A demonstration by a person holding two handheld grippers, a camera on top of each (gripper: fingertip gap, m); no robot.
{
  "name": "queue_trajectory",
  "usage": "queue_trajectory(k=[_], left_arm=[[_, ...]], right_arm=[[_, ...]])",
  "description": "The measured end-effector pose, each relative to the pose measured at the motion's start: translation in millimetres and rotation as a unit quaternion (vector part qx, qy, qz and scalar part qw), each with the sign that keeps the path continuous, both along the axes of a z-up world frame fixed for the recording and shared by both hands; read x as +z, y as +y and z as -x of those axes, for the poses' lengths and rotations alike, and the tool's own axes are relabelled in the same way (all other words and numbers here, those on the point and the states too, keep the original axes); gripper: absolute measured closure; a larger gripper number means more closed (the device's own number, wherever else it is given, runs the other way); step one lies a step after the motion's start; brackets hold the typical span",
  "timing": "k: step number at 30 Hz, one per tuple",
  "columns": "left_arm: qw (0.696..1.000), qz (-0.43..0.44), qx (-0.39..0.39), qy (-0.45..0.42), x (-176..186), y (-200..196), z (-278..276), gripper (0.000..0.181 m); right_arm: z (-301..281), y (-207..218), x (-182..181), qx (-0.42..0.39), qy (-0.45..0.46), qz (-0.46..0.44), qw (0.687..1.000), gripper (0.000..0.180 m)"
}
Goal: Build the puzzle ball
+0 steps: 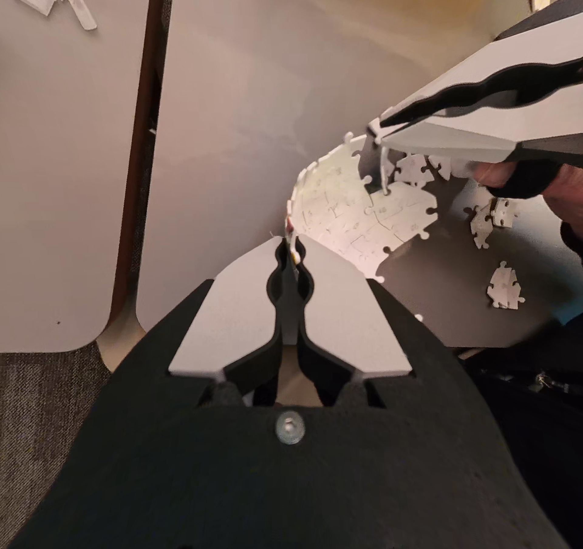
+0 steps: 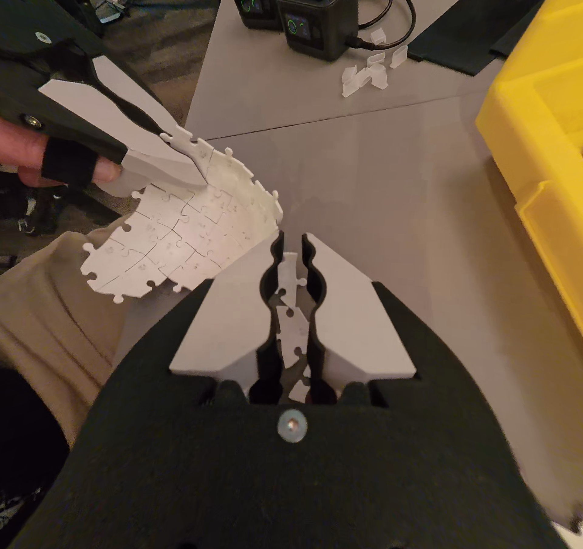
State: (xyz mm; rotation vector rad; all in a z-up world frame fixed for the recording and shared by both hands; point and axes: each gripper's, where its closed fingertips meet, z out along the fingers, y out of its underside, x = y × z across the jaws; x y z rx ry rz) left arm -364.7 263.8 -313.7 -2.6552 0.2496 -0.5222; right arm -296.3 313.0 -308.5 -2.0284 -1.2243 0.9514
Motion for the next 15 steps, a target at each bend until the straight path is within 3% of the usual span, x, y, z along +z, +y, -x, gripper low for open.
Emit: queue_trajectory(k=[5, 10, 15], left_arm=[[0.999, 0.015, -0.023, 0.019, 2.3, 5.8, -3.4, 0.177], [0.997, 0.031, -0.045, 0.048, 3.2, 10.6, 4.1, 0.177], [0.992, 0.044, -0.086, 0.081, 7.4, 18.2, 10.2, 0.177]], right_arm=[[-11.3, 2.4, 6.1, 0.011, 0.011, 0.007, 1.0, 0.17], [-30.6, -3.8, -9.6, 0.052, -0.037, 0.048, 0.997, 0.16], [-28.1, -13.9, -26.6, 0.075, -0.072, 0.028, 0.994, 0.161]])
